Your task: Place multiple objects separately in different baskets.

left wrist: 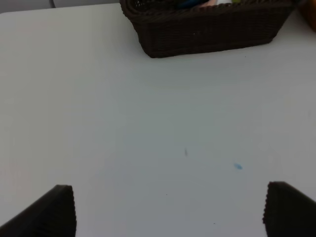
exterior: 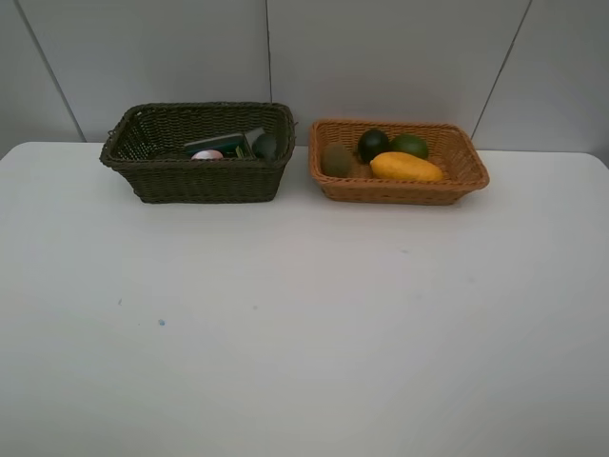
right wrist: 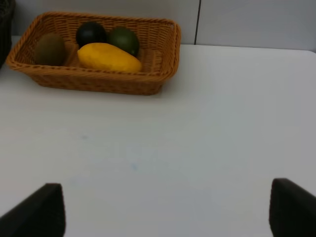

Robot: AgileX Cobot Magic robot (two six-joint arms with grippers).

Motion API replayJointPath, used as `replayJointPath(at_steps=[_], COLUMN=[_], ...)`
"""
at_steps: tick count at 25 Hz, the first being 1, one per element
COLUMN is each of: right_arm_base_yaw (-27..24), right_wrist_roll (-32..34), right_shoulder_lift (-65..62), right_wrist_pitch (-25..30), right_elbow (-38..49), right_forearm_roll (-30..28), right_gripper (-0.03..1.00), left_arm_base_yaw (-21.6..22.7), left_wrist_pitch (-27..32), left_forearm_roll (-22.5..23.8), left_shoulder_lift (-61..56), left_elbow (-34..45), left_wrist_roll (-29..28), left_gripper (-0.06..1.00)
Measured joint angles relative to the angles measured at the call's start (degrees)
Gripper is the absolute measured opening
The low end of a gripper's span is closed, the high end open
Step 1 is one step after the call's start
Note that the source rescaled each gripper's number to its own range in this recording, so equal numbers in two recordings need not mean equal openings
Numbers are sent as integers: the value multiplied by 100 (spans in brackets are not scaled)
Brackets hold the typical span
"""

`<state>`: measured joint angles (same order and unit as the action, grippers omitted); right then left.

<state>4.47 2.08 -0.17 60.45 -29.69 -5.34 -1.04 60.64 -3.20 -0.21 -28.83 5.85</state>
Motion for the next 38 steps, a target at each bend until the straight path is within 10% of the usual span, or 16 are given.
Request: replayJointPath(at_steps=[38], right_arm_base_yaw=[0], right_wrist_roll=[0], right_shoulder_lift=[0], right_wrist_pitch=[0], right_elbow=[0], right_forearm_roll=[0], right_gripper=[100], left_arm_base_yaw=[30], left_wrist_pitch=[0], left_forearm_roll=[-29], left_shoulder_lift=[-18], left_elbow=[7], left_wrist_roll=[48], left_gripper=[100])
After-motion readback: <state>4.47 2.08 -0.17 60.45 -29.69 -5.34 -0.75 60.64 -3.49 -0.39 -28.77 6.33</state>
